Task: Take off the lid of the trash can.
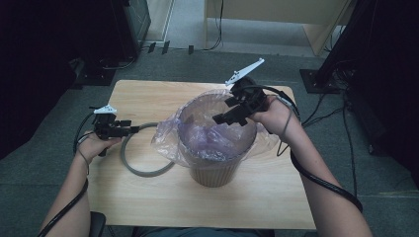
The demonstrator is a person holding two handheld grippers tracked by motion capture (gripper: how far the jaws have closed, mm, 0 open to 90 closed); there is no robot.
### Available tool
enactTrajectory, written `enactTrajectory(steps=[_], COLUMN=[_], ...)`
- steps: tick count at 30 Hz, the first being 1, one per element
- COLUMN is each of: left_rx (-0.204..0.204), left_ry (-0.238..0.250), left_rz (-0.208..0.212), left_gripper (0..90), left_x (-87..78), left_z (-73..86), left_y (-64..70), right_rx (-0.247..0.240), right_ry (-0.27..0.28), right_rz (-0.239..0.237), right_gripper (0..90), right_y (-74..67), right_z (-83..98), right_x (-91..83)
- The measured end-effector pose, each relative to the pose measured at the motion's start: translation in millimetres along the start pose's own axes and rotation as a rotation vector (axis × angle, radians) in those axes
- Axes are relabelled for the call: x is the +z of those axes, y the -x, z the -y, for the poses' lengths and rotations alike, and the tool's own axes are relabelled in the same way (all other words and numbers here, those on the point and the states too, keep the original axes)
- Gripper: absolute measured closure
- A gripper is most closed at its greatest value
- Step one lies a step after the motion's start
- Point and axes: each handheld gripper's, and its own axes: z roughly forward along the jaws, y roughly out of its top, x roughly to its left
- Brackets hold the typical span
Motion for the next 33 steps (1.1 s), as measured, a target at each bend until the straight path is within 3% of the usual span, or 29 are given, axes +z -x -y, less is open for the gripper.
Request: enactTrajectory(steps=[17,33], left_rx=[-0.011,-0.022], left_ry=[0.003,-0.003], left_rz=[0.002,0.008], left_gripper=[39.7,40.5], left_x=[0.4,1.5], left_z=[2.5,6.6], left_y=[-2.1,-4.3], right_rx=[0.046,0.097], right_ry=[0.048,0.075], right_rz=[0.063,0.102], right_gripper=[24.2,24.2], right_y=[22.3,39.1], right_z=[15.3,41.9], right_x=[-31.3,-56.0])
